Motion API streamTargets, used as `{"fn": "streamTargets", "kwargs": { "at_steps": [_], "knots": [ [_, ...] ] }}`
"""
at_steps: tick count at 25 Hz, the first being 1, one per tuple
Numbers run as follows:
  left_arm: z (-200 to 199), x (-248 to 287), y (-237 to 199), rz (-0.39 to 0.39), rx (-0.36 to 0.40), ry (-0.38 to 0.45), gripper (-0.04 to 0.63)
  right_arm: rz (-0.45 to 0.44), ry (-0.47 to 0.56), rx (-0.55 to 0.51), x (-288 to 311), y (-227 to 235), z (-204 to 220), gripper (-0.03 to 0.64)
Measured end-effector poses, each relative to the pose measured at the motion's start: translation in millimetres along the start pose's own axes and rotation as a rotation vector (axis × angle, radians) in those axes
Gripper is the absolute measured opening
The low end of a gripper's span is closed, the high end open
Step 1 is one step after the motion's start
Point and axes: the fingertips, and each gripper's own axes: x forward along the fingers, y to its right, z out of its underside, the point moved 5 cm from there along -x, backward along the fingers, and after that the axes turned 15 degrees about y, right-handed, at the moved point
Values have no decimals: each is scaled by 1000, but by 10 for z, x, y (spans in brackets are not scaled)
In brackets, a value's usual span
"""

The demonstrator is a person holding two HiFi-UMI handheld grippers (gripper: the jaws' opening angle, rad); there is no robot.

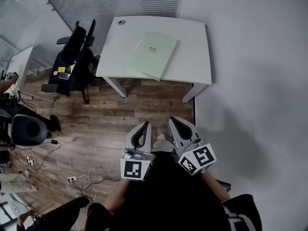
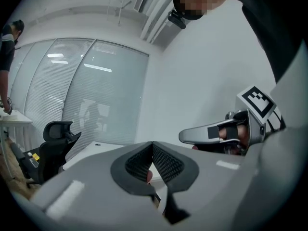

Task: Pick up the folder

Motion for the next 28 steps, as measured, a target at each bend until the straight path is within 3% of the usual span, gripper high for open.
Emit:
{"fn": "streamTargets", "kwargs": {
  "at_steps": [13, 18, 28],
  "knots": [
    [181, 395, -118, -65, 15, -29, 5, -132, -76, -82, 444, 424, -72, -2],
    [273, 566, -266, -71, 18, -12, 5, -136, -88, -128, 679, 569, -7, -2],
    [660, 1046, -520, -45, -33, -110, 5, -66, -123, -144, 1233, 996, 217, 0]
  ]
}}
